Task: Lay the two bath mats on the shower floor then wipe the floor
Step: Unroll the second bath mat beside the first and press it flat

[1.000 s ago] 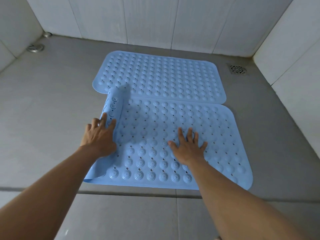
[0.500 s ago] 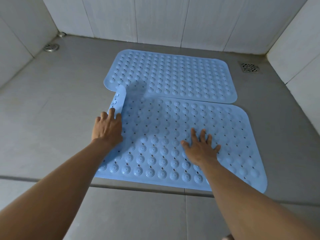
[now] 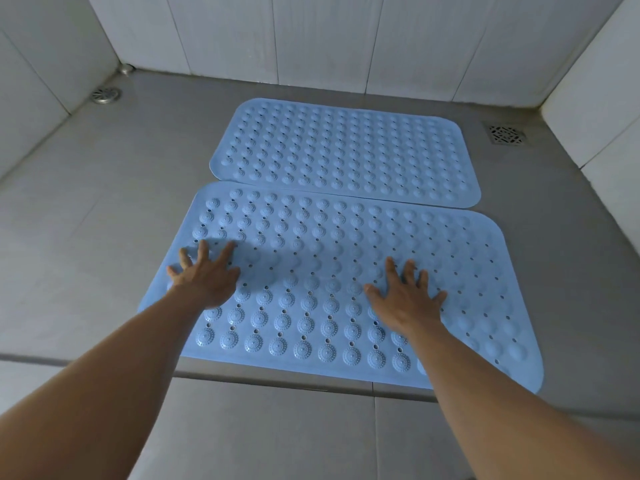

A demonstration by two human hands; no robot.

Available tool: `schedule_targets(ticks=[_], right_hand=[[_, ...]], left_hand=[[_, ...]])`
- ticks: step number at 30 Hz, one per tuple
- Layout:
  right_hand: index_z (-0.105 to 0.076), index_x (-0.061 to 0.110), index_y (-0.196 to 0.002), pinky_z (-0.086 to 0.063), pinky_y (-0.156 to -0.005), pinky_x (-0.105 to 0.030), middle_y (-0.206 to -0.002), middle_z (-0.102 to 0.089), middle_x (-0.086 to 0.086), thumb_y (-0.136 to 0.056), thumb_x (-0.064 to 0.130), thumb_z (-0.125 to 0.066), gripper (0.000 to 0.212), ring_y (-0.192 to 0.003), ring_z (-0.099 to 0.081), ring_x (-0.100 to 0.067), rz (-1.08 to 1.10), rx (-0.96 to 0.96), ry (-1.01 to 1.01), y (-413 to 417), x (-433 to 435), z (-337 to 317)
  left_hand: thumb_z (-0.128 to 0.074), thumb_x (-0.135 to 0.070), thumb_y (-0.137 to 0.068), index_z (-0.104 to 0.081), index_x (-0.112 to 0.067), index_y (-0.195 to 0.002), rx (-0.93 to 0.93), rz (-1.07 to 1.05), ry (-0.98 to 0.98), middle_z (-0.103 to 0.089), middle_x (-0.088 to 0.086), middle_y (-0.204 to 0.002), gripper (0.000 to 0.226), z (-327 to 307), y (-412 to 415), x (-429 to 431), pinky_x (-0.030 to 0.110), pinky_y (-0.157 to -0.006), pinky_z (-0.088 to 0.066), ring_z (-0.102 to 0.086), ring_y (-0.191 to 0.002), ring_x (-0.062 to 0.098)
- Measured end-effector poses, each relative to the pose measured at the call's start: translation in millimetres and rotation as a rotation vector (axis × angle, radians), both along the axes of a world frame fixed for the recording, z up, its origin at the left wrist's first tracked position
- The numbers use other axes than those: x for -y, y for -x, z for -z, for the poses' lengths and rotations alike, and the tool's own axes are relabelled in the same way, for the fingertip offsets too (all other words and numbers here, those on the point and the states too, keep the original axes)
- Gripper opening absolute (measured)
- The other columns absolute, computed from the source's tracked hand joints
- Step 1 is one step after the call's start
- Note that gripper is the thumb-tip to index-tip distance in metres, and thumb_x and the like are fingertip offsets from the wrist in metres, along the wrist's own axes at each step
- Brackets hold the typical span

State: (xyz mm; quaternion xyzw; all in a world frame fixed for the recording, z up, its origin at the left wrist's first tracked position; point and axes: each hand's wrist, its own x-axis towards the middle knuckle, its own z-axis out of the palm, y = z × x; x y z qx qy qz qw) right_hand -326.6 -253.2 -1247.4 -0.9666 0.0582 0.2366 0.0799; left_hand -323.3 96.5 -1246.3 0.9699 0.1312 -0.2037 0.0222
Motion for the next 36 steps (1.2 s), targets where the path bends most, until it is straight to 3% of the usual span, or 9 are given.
schedule_targets(ticks=[4,7,23,27,31,33,36], right_hand=[[0.009,0.037,-0.158,-0.001,-0.114,-0.072,-0.167,0.016,-0.008,-0.088,0.081,-0.017,0.087,-0.153,0.011,-0.034,0.129,0.11,0.009,6.0,19.5,0.5],[0.018,0.044,-0.153,0.004,-0.107,-0.08,-0.163,0.028,-0.01,-0.074,0.095,-0.016,0.1,-0.149,0.021,-0.041,0.294,-0.006,0.008,5.9,36.1,-1.9],[0.021,0.047,-0.151,0.004,-0.107,-0.08,-0.162,0.031,-0.007,-0.064,0.102,-0.019,0.111,-0.148,0.023,-0.043,0.261,-0.062,-0.033,-4.4,45.0,-6.1],[0.017,0.039,-0.155,0.006,-0.11,-0.076,-0.164,0.025,-0.013,-0.074,0.096,-0.015,0.104,-0.149,0.018,-0.044,0.201,0.0,0.019,-7.6,35.8,-6.0],[0.014,0.037,-0.157,0.008,-0.112,-0.073,-0.165,0.022,-0.012,-0.082,0.088,-0.013,0.094,-0.151,0.017,-0.04,0.065,0.082,-0.005,-25.7,-0.4,-5.1],[0.014,0.039,-0.156,0.01,-0.112,-0.073,-0.164,0.024,-0.011,-0.084,0.087,-0.013,0.091,-0.151,0.018,-0.038,-0.019,0.094,-0.024,-39.6,-24.7,-4.9],[0.015,0.041,-0.156,0.012,-0.111,-0.074,-0.163,0.026,-0.009,-0.086,0.085,-0.012,0.087,-0.151,0.02,-0.037,-0.154,0.108,-0.033,-69.9,-66.1,-1.2]], left_hand=[[-0.022,-0.062,-0.097,0.005,-0.056,-0.15,0.035,0.011,0.039,0.01,0.006,-0.165,0.06,10.2,0.3,-8.4,0.063,-0.111,-0.023,0.002,-0.149,0.045],[-0.022,-0.063,-0.097,0.004,-0.057,-0.149,0.041,0.015,0.034,0.014,0.009,-0.164,0.059,13.3,-0.3,-9.2,0.061,-0.11,-0.024,0.001,-0.149,0.044],[-0.028,-0.06,-0.098,0.002,-0.056,-0.151,0.026,-0.036,0.037,0.009,0.006,-0.163,0.061,5.5,-3.1,-4.5,0.055,-0.109,-0.025,-0.005,-0.147,0.04],[-0.033,-0.059,-0.094,-0.011,-0.05,-0.149,0.004,-0.115,0.015,-0.005,0.007,-0.159,0.06,-1.9,-13.4,3.1,0.063,-0.107,-0.024,-0.02,-0.14,0.043],[-0.021,-0.062,-0.096,-0.035,-0.036,-0.14,0.089,-0.094,-0.16,-0.027,0.013,-0.149,0.053,-14.1,-29.3,18.7,0.069,-0.109,-0.019,-0.035,-0.133,0.041],[-0.024,-0.061,-0.096,-0.044,-0.028,-0.137,0.194,0.036,-0.209,-0.032,0.015,-0.149,0.056,-13.8,-42.6,19.6,0.063,-0.112,-0.018,-0.032,-0.135,0.037],[-0.042,-0.052,-0.093,-0.04,-0.016,-0.137,0.243,0.198,-0.023,-0.016,0.017,-0.16,0.057,-0.3,-71.2,1.9,0.058,-0.12,-0.008,-0.008,-0.15,0.035]])
